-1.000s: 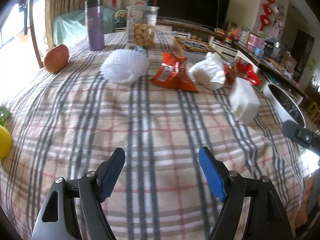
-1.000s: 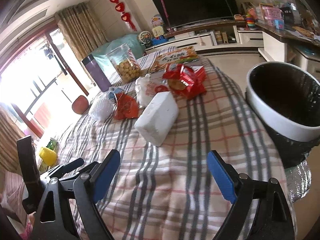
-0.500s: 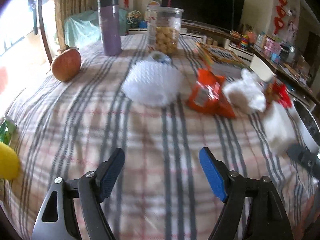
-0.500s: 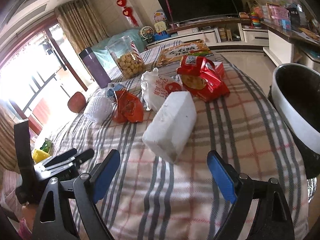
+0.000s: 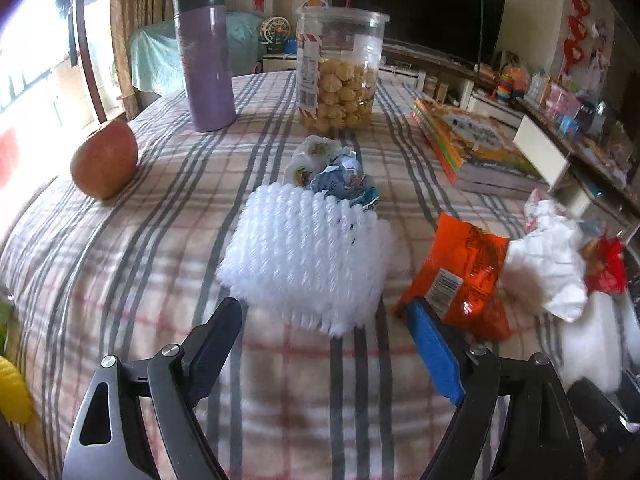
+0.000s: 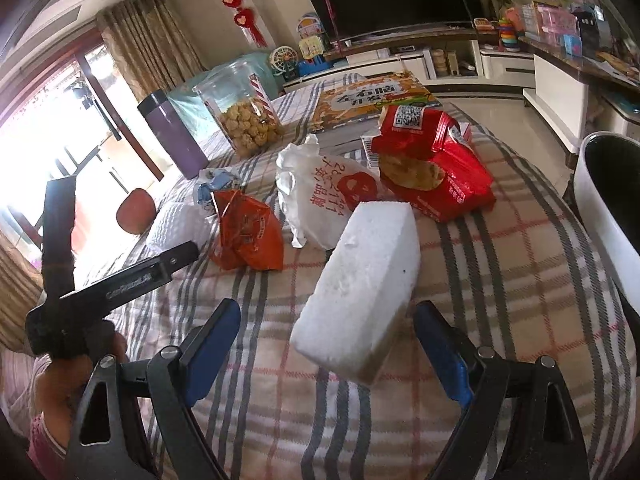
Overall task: Collect trash
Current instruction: 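Grasp the white mesh net with the left tool while the right tool grasps the white foam block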
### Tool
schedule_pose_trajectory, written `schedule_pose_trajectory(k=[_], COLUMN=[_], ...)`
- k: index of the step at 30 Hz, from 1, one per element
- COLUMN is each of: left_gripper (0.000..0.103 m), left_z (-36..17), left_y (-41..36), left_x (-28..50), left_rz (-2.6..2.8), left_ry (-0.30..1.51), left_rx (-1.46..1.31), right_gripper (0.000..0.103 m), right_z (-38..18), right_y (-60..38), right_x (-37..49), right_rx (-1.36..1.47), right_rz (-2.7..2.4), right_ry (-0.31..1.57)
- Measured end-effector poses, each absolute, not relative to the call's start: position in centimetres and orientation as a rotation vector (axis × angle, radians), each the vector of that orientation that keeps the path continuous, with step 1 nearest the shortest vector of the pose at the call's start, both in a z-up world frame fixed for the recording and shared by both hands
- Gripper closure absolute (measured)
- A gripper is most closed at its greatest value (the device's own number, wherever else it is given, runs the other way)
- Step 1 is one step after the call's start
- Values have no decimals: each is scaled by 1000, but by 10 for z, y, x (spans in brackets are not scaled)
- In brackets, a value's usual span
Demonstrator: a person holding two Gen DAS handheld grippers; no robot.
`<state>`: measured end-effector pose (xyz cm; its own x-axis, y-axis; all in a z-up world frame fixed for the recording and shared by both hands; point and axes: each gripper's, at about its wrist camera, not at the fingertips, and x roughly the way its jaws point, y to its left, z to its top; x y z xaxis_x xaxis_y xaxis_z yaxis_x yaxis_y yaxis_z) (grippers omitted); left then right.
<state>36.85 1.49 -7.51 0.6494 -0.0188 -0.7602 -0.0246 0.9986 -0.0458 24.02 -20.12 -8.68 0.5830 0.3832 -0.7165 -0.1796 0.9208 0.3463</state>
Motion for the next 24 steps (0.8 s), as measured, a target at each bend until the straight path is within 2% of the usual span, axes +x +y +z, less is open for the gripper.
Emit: schedule_pose_trajectory(k=[3, 7, 8, 10, 12, 14, 24], left_gripper=[24, 62, 66, 82, 88, 90, 93], left_z=[-80, -89, -90, -89, -88, -86, -76], left_y=[9, 5, 6, 8, 10, 11, 19], left_x=[376, 381, 381, 380, 376, 370, 309], left_rz=[11, -10, -13, -16, -21, -27, -58], left_ry=[864, 882, 876, 872, 870, 872, 886], left_rx=[-32, -18, -17, -17, -25, -33, -78], right_gripper=[23, 52, 54, 60, 67, 72, 73], right_z=[-88, -91, -91, -90, -89, -86, -72], right_y=[-203, -207, -209, -213, -215, -216, -223], right_x=[244, 246, 246, 244, 242, 239, 213], right_rx=[246, 238, 236, 251, 254, 254, 237], right_rz=[324, 312, 307, 313, 320, 336, 382], right_ry=[891, 895, 893, 887, 886, 885, 878])
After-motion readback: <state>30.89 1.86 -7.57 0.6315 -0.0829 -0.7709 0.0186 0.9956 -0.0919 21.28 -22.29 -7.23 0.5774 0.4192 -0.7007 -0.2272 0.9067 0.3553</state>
